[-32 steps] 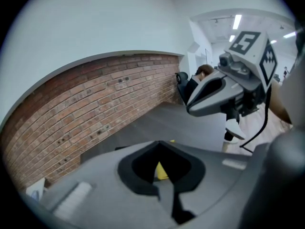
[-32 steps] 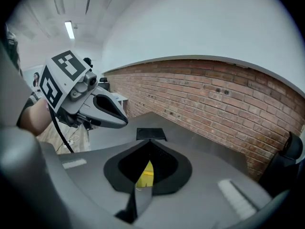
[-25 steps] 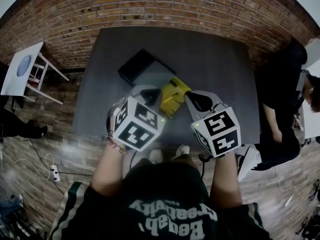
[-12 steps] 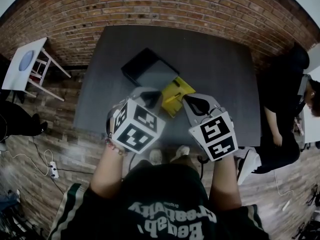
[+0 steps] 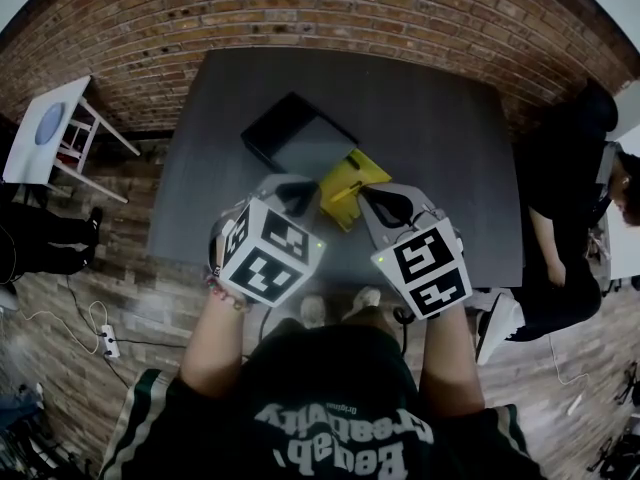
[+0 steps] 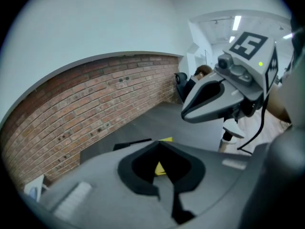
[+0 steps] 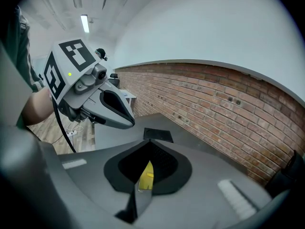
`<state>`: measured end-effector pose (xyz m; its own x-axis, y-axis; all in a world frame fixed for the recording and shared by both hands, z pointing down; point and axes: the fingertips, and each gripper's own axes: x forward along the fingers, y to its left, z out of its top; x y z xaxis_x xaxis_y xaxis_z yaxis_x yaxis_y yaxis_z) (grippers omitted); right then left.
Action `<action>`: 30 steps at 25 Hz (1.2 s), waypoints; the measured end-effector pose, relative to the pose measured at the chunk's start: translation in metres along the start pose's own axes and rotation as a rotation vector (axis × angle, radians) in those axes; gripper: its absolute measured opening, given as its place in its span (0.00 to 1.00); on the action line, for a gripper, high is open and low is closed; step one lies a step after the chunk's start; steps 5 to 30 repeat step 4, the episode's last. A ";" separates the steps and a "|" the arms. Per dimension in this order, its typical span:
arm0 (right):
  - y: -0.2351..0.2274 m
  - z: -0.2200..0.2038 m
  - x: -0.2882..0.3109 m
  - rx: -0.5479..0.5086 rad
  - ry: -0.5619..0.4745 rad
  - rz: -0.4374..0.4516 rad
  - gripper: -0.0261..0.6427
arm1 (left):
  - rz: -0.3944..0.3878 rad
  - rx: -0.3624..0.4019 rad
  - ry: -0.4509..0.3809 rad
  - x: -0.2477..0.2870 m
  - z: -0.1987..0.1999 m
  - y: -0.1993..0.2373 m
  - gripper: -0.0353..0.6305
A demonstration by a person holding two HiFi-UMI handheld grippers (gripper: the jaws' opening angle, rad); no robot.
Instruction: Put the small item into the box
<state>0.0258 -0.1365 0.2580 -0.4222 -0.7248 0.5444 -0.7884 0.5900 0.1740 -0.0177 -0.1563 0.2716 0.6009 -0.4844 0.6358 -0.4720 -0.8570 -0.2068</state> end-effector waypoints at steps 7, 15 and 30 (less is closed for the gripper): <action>-0.001 0.002 0.001 -0.001 -0.004 -0.005 0.05 | 0.001 0.004 -0.004 0.000 -0.001 0.001 0.06; -0.001 0.002 0.001 -0.001 -0.004 -0.005 0.05 | 0.001 0.004 -0.004 0.000 -0.001 0.001 0.06; -0.001 0.002 0.001 -0.001 -0.004 -0.005 0.05 | 0.001 0.004 -0.004 0.000 -0.001 0.001 0.06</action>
